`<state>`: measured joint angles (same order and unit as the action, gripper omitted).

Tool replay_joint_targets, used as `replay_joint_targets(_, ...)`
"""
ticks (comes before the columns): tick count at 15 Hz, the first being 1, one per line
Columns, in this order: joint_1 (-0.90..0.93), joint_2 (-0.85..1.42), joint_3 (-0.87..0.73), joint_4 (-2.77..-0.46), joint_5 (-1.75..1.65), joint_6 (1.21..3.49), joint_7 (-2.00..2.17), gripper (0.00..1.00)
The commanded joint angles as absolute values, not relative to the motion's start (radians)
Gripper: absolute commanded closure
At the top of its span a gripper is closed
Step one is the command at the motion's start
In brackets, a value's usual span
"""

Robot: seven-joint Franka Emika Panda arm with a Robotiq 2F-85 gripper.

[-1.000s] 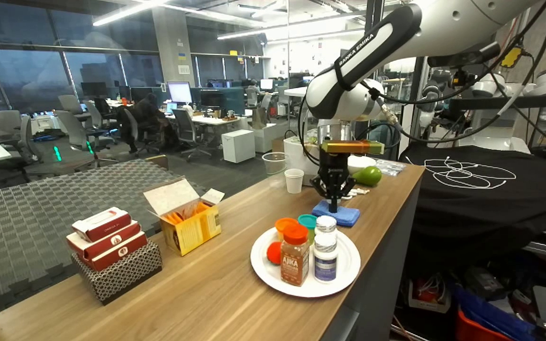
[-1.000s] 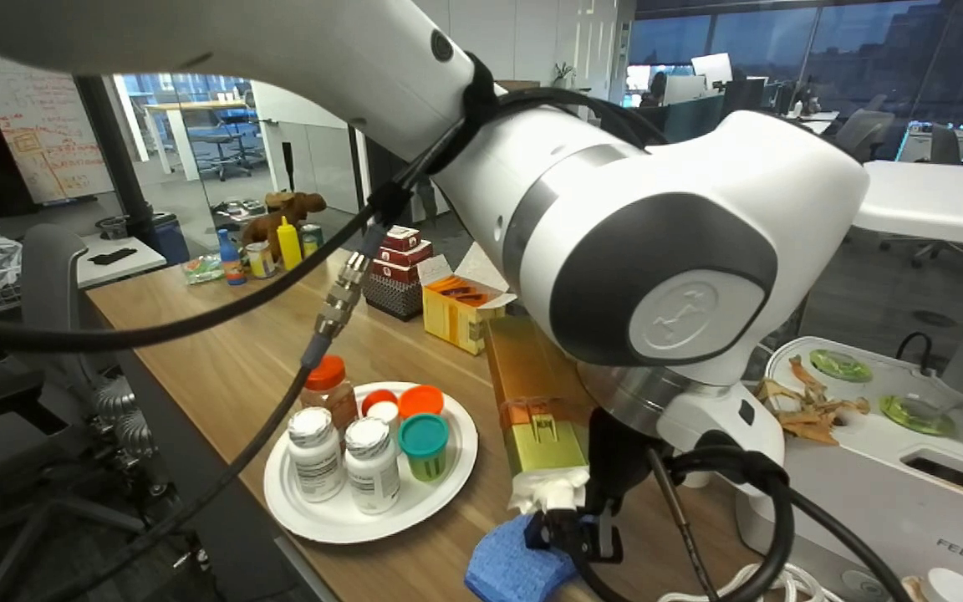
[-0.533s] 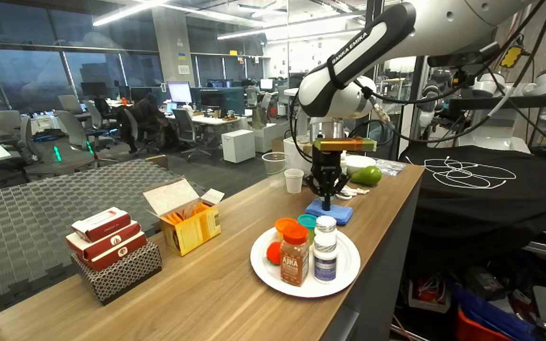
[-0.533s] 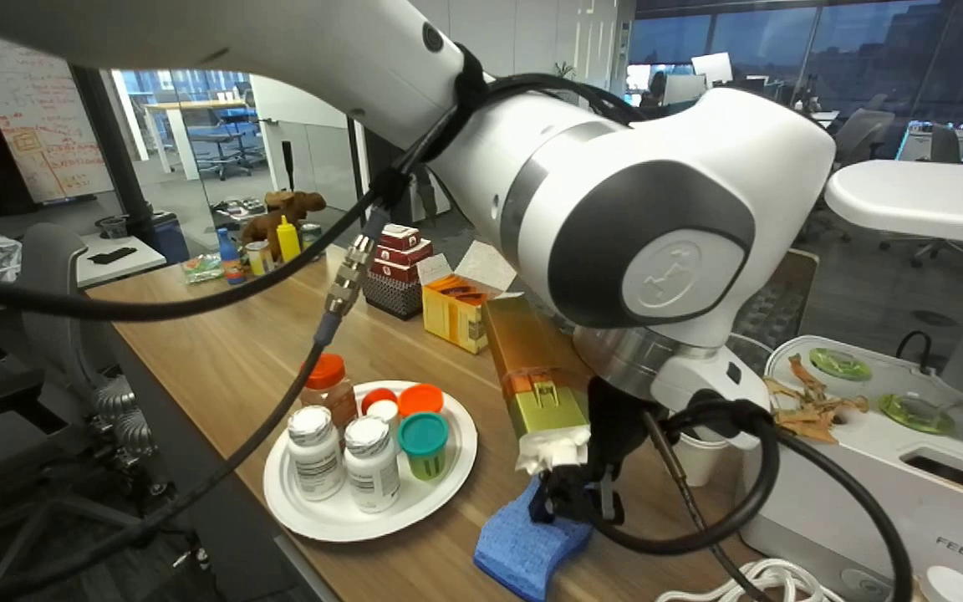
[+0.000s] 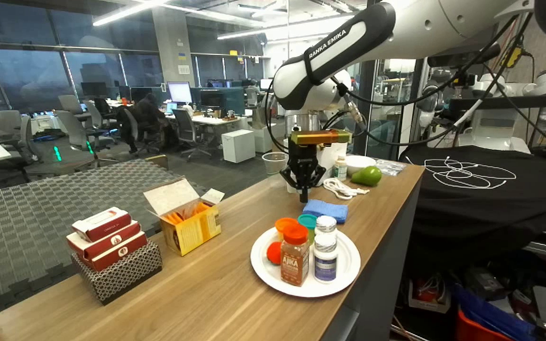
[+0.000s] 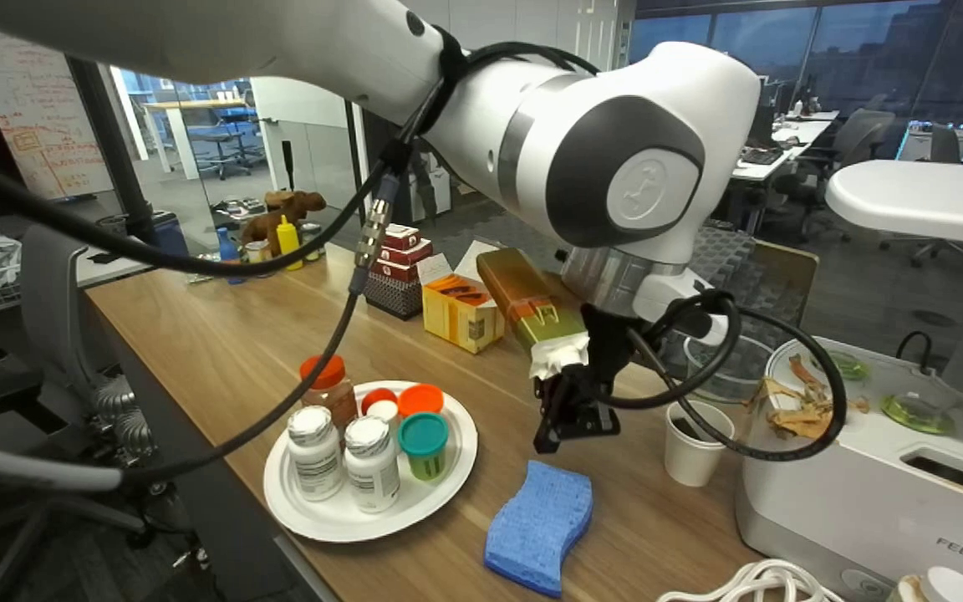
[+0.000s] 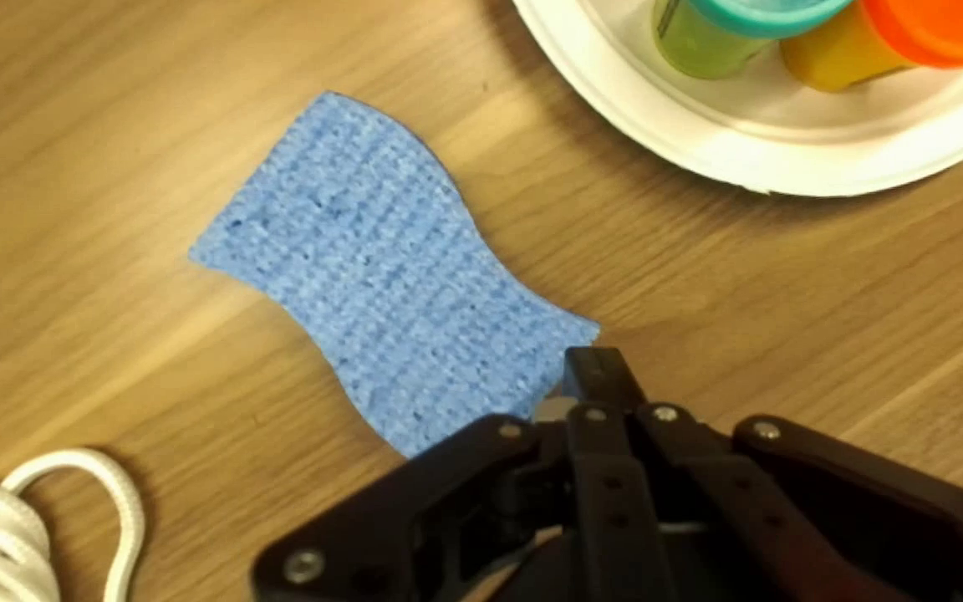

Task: Put all the bottles and the orange ball in the plate, and then use the blue object to clean the table

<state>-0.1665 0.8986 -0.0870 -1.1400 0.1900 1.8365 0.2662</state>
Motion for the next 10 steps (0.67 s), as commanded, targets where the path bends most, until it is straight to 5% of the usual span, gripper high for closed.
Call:
replay_joint_targets(1, -0.158, 0.935, -0.092, -1.027, 0.156, 1.772, 0.260, 0.79)
replay_joint_targets(6, -0.164, 0.801, -0.112, -1.183, 0.113, 1.840, 0.204, 0.44)
replay_joint_targets(7, -0.167, 0.888, -0.101, -1.086, 0.130, 1.810, 0.243, 0.60)
replay_joint_targets(10, -0.174, 0.845, -0.108, -1.123, 0.124, 1.811, 0.217, 0.43)
